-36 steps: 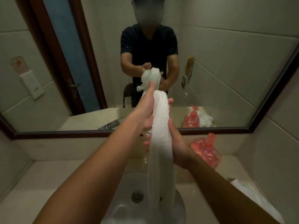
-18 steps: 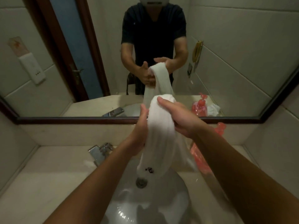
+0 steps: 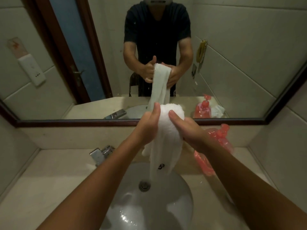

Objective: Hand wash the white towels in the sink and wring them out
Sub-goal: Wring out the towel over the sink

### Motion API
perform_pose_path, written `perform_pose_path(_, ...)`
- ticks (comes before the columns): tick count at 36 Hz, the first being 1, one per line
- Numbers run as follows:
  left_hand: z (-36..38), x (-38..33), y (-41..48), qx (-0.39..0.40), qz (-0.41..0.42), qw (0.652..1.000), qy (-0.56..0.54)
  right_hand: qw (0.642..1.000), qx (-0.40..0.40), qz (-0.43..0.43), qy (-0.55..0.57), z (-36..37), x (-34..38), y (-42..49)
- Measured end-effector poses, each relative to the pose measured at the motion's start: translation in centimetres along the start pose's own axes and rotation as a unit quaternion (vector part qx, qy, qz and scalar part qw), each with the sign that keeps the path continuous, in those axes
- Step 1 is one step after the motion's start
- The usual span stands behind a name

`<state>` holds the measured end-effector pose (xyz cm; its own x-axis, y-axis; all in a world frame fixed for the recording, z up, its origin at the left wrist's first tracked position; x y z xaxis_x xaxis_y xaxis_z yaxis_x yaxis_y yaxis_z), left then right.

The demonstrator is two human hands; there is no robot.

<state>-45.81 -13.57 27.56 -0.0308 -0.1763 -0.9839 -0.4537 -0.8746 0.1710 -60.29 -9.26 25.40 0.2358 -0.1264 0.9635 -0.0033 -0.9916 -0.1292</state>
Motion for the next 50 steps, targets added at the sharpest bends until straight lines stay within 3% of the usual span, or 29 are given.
perform_pose_path(6,-1.0,-1.9,0.8,-0.033,0.062,0.997,0.03,0.979,-0.13,-0.089,-0.132,0.2,2.6,0.0)
perform_pose_path(10,-1.5,-3.6,1.3,-0.051,0.163,0.981,0.089,0.979,-0.154,-0.129,0.044,1.2,3.8,-0.1)
perform_pose_path(14,-1.6,-5.6,0.8,-0.139,0.265,0.925,0.235,0.964,-0.207,-0.136,0.1,2.0,4.7,-0.1)
perform_pose_path(18,-2.4,-5.9,0.0,-0.21,0.224,0.892,0.331,0.956,-0.235,-0.133,0.115,2.7,5.4,-0.1)
perform_pose_path(20,-3.1,-4.9,-0.2,-0.217,0.186,0.921,0.266,0.953,-0.235,-0.134,0.138,3.0,5.4,-0.1)
perform_pose_path(23,-2.7,-2.9,0.0,-0.101,0.106,0.989,0.013,0.955,-0.216,-0.125,0.158,3.0,5.7,-0.1)
perform_pose_path(25,-2.1,-1.9,0.4,-0.031,0.055,0.994,-0.087,0.963,-0.194,-0.115,0.145,2.8,6.0,0.3)
perform_pose_path(29,-2.2,-1.5,1.7,0.072,0.014,0.982,-0.174,0.98,-0.15,-0.073,0.112,2.2,5.8,1.5)
perform_pose_path(33,-1.6,-0.8,2.3,0.101,0.011,0.982,-0.162,0.987,-0.125,-0.016,0.096,1.8,4.4,2.3)
perform_pose_path(36,0.0,-0.1,2.3,0.057,0.019,0.987,-0.149,0.983,-0.129,0.001,0.127,1.6,3.0,2.8)
perform_pose_path(41,1.5,2.2,1.9,-0.047,0.018,0.985,-0.163,0.974,-0.208,0.047,0.074,1.5,0.4,2.2)
perform_pose_path(45,3.3,3.1,1.5,-0.037,0.019,0.988,-0.146,0.941,-0.315,0.074,0.1,1.9,-1.9,-0.3)
perform_pose_path(50,3.1,2.2,1.1,-0.069,0.065,0.99,-0.107,0.913,-0.365,0.151,0.101,1.1,-6.0,-1.3)
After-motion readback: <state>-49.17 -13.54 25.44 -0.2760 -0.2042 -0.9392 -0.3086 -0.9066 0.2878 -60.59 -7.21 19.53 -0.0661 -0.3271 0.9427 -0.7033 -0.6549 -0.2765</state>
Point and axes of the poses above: each hand's wrist, its own y-axis towards the middle knuckle, its own z-axis out of the palm, x = y × z, the point moved 4 cm from there along y, towards the middle knuckle, and after that the axes turned 10 degrees about -y, right-handed, at the moved point
